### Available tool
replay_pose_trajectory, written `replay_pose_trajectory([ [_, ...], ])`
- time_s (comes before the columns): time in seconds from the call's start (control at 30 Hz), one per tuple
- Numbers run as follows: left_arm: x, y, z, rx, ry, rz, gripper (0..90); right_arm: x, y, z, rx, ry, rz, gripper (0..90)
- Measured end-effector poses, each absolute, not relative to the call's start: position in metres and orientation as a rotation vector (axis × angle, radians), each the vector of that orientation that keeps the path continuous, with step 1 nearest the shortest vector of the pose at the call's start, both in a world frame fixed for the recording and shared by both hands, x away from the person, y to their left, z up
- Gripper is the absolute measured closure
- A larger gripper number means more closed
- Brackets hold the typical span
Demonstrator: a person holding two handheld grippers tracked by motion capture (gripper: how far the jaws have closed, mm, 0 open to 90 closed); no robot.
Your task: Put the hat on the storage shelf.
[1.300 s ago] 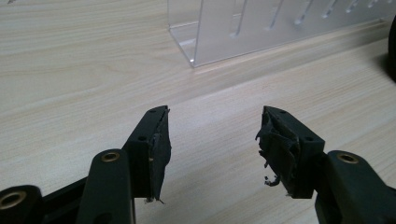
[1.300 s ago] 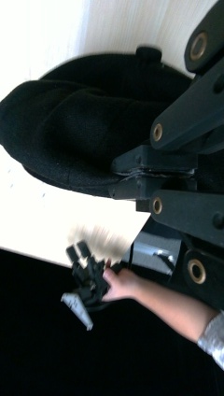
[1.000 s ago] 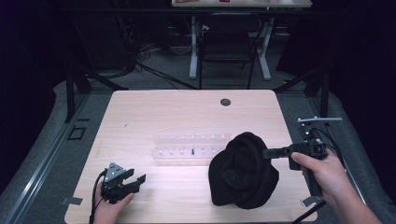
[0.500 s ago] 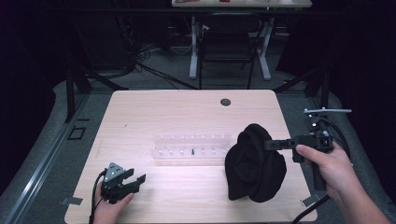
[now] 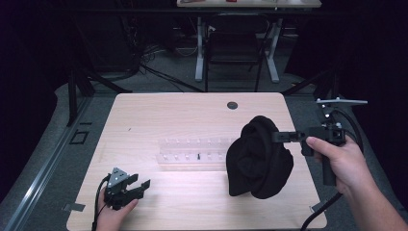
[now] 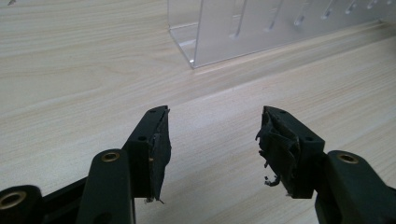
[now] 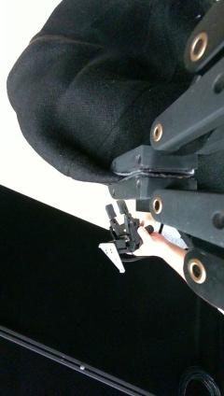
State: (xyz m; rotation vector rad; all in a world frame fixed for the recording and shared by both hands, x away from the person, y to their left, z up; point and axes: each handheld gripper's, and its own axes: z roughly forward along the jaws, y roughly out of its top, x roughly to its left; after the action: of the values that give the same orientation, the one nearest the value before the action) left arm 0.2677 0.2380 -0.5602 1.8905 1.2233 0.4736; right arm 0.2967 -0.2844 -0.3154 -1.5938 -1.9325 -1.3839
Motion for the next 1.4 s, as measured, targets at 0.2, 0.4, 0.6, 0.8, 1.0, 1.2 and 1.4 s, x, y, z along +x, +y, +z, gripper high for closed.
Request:
replay_pose_trajectory([
  [0.2, 0.268, 0.238, -0.56, 1.891, 1.222, 0.473, 43.3, 0.302, -0.278, -0.308, -1.592, -1.939, -1.385, 88.6],
  [0.4, 0.268, 0.238, -0.56, 1.891, 1.22, 0.473, 43.3, 0.308, -0.272, -0.3, -1.595, -1.938, -1.402, 88.6],
  [0.6, 0.268, 0.238, -0.56, 1.889, 1.22, 0.472, 43.3, 0.315, -0.261, -0.291, -1.589, -1.966, -1.406, 88.6],
  [0.8, 0.268, 0.238, -0.56, 1.886, 1.219, 0.474, 43.3, 0.325, -0.247, -0.282, -1.573, -1.985, -1.413, 88.6],
  [1.0, 0.268, 0.239, -0.559, 1.888, 1.217, 0.469, 43.3, 0.336, -0.23, -0.28, -1.557, -1.997, -1.421, 88.6],
  [1.2, 0.269, 0.24, -0.56, 1.879, 1.218, 0.473, 43.2, 0.349, -0.216, -0.282, -1.556, -1.987, -1.422, 88.6],
  [1.4, 0.269, 0.241, -0.559, 1.886, 1.215, 0.464, 43.0, 0.362, -0.203, -0.284, -1.552, -1.989, -1.422, 88.6],
])
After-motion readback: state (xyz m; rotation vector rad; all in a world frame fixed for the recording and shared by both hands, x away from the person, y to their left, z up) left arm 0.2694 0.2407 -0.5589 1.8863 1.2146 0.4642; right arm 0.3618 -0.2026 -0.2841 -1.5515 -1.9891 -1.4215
